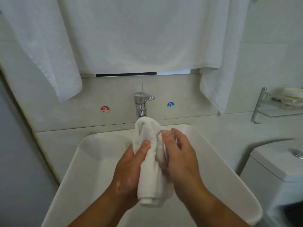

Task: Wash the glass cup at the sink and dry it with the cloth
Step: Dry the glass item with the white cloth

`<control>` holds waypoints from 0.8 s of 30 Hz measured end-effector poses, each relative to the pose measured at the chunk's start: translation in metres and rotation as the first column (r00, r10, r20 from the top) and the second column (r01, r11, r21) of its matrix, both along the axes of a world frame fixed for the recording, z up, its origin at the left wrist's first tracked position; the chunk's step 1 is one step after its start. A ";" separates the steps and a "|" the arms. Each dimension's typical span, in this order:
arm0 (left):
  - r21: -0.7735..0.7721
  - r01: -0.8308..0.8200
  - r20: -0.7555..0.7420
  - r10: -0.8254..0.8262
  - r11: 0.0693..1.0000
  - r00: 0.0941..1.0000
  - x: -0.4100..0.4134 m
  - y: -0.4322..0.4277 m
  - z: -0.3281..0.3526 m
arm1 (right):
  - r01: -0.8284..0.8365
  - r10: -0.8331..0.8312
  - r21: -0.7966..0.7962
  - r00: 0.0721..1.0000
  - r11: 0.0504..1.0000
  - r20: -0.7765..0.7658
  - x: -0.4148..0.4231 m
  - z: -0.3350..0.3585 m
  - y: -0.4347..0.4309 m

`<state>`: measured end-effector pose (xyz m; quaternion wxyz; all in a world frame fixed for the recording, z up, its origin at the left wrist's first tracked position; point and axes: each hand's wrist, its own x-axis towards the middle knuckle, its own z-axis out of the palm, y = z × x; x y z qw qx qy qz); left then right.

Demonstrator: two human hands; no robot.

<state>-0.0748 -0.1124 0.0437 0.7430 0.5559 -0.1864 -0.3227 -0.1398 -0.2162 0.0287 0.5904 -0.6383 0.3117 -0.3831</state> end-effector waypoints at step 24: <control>-0.085 -0.076 -0.273 0.050 0.993 0.961 0.022 0.001 -0.024 | -0.258 0.175 -0.800 0.965 0.542 -0.193 -0.036 -0.045 0.005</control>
